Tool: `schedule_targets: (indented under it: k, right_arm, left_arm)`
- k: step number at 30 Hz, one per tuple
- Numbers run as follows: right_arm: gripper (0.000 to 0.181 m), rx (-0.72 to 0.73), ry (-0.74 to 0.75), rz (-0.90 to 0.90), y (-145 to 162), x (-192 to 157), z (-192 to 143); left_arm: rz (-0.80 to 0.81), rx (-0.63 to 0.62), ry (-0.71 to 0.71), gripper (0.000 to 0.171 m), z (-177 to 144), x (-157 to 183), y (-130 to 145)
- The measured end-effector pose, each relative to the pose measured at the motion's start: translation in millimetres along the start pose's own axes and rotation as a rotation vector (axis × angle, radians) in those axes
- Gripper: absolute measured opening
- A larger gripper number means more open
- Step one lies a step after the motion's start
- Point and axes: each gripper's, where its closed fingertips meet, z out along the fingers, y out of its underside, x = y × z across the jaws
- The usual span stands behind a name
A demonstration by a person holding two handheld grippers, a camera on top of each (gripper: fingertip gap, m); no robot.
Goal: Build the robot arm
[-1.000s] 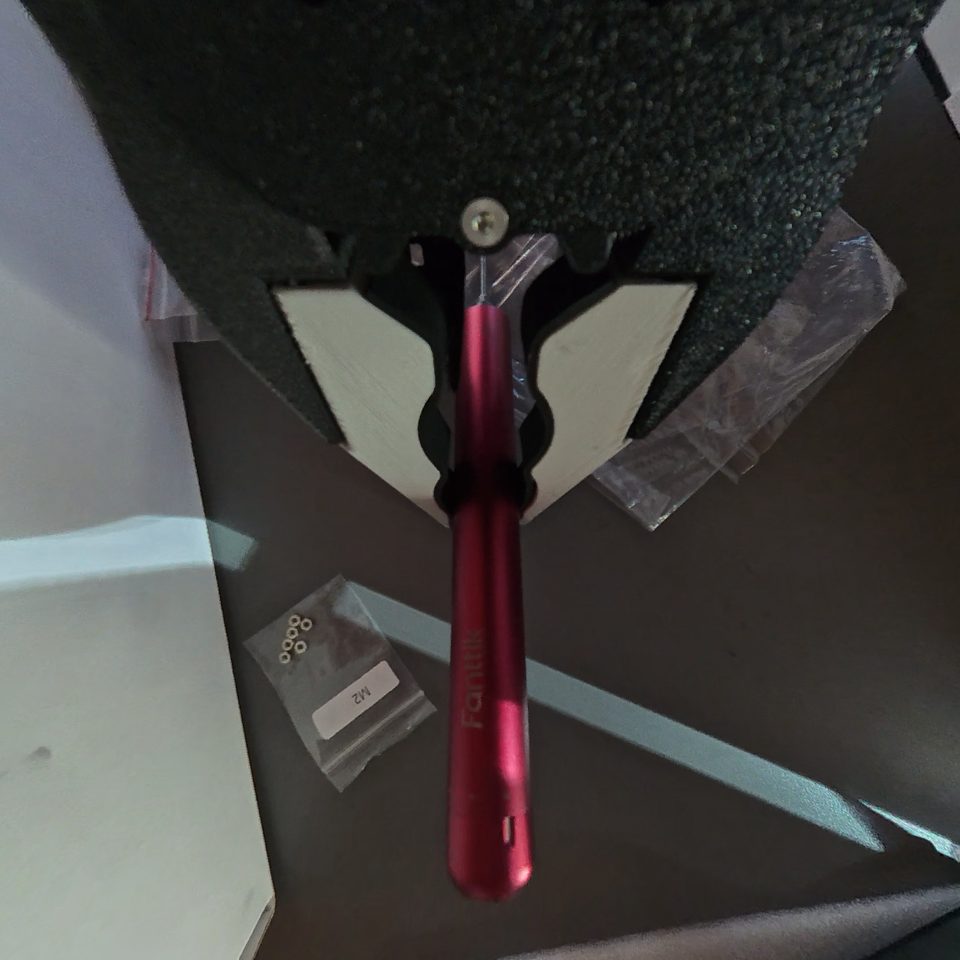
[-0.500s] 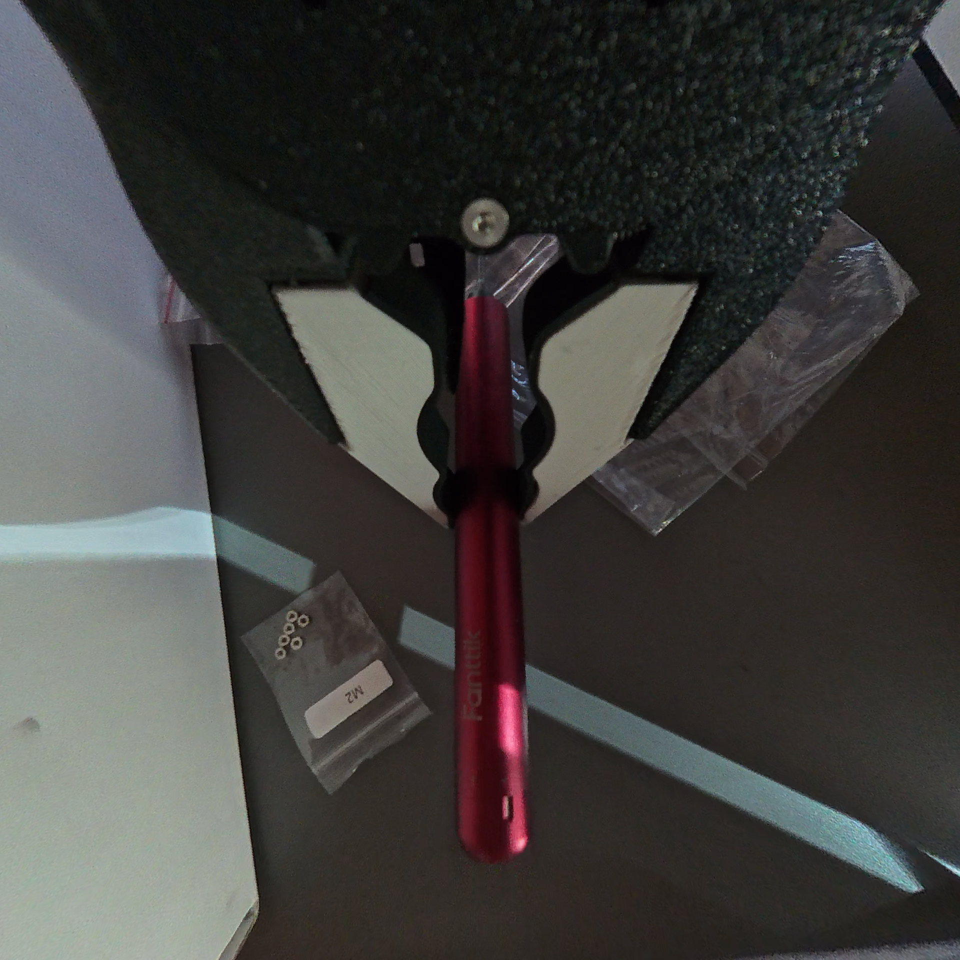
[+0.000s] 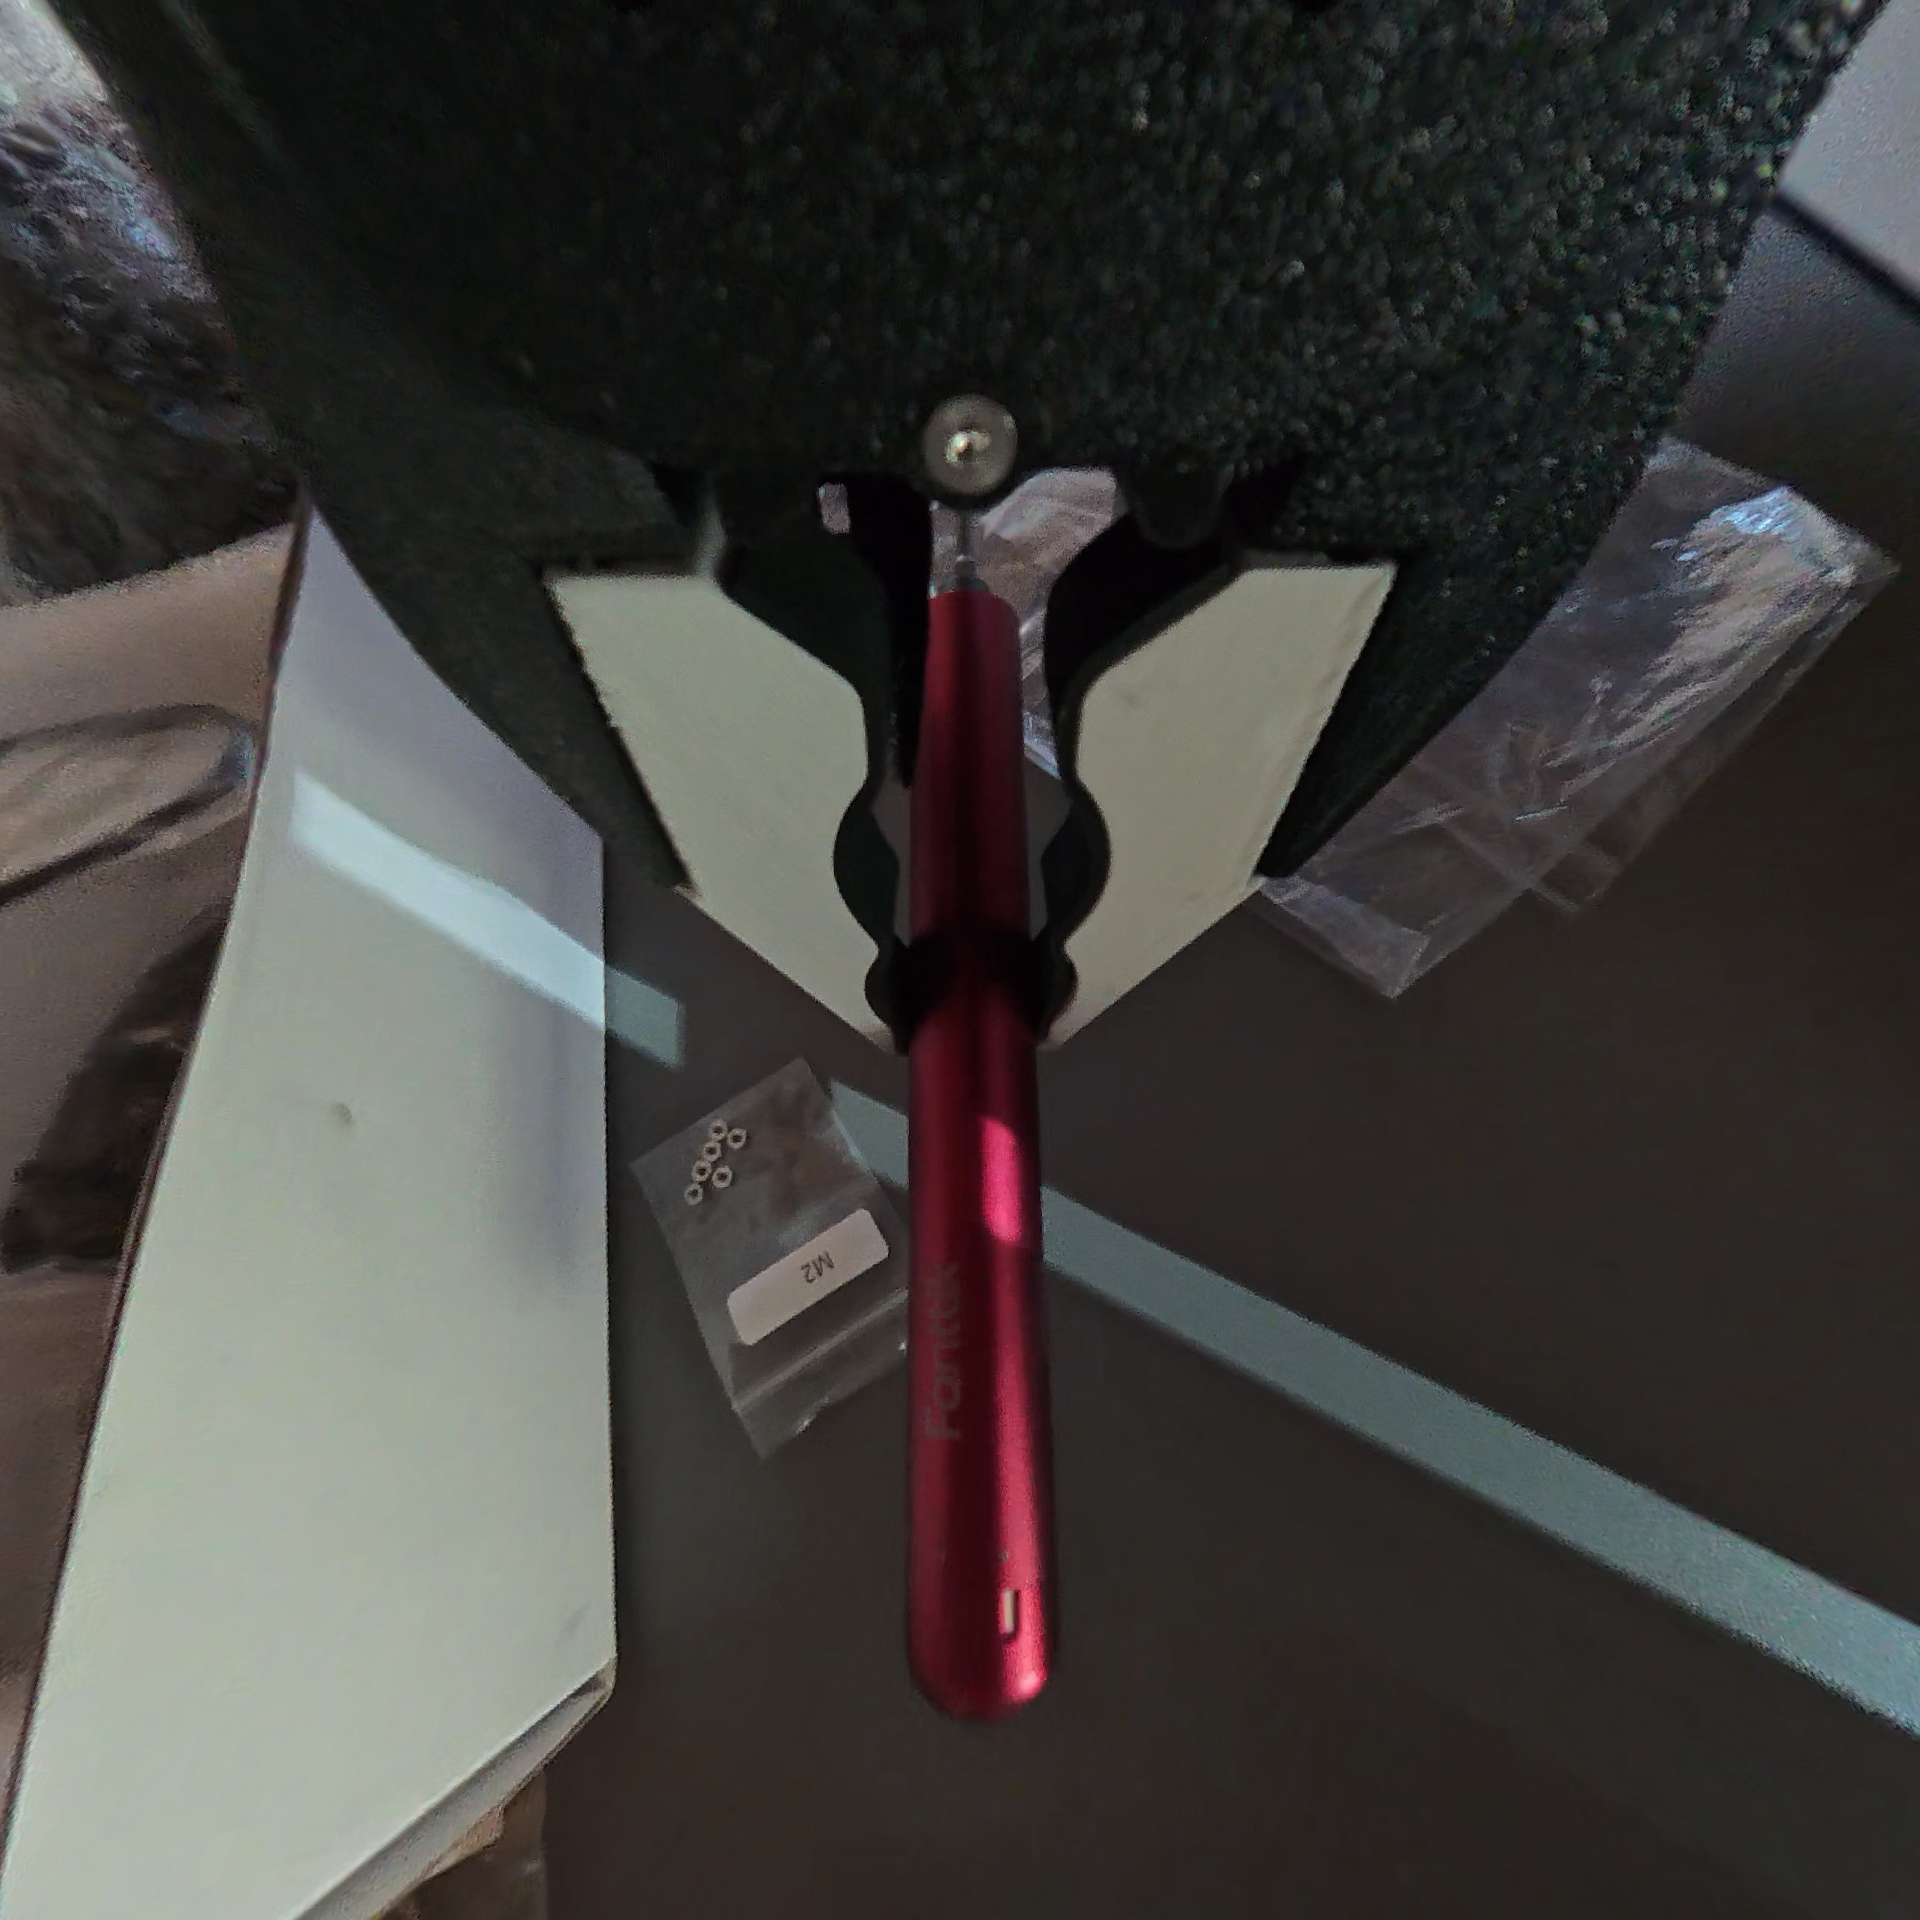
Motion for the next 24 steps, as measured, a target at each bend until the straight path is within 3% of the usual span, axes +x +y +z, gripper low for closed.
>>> schedule_targets:
  k: [11, 24]
  right_arm:
    - [0.021, -0.110, -0.099, -0.024, 3.1, 1.7, 11.0]
    - [0.020, -0.046, -0.112, 0.003, 4.5, 0.1, 7.1]
  left_arm:
    - [-0.002, -0.001, 0.008, 0.000, -0.4, 0.7, 0.6]
    - [0.005, -0.005, 0.007, 0.000, -0.1, 2.4, 1.4]
